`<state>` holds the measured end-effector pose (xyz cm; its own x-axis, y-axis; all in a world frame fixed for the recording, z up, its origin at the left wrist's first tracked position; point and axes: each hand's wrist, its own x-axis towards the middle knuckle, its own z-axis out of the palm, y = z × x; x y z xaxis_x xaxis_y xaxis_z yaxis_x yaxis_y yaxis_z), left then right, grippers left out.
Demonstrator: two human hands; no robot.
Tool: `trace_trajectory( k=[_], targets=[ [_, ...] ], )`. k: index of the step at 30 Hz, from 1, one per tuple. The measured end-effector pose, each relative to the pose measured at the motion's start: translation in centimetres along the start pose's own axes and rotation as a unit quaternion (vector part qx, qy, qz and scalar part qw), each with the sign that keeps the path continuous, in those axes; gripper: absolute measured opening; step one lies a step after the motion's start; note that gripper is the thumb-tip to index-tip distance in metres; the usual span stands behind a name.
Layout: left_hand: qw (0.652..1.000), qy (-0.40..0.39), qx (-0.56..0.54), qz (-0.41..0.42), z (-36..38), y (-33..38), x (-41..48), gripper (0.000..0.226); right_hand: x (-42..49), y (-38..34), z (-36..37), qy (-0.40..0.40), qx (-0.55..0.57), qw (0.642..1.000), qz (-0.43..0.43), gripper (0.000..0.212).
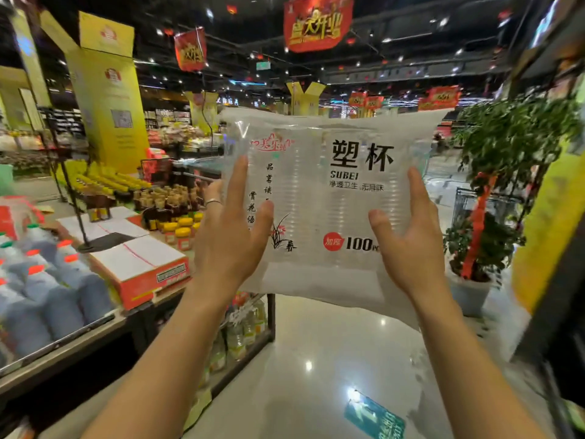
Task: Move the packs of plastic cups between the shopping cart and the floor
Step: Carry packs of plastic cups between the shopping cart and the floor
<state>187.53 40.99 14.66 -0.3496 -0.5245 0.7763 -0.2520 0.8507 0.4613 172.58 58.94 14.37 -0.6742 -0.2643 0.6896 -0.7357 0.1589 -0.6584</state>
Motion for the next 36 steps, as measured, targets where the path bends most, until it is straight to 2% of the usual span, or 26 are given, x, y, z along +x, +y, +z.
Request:
trace_trajectory(
  k=[12, 22, 36],
  targets=[
    [0.995, -0.045, -0.086, 0.012, 20.1, -5.3, 13.7, 0.069, 15.1, 11.0, 8.2, 0.054, -0.081, 0.995, 0.005, 0.073],
    [0.992, -0.059, -0.110, 0.018, 33.8, -9.9, 25.8, 0.065, 27.9, 19.4, 16.6, 0.086, -0.109, 0.990, 0.013, 0.073],
    [0.990, -0.081, -0.108, 0.038, 54.0, -10.3, 35.2, 0.069, 41.7, 35.2, 20.8, 0.095, -0.100, 0.990, 0.028, 0.072]
  ],
)
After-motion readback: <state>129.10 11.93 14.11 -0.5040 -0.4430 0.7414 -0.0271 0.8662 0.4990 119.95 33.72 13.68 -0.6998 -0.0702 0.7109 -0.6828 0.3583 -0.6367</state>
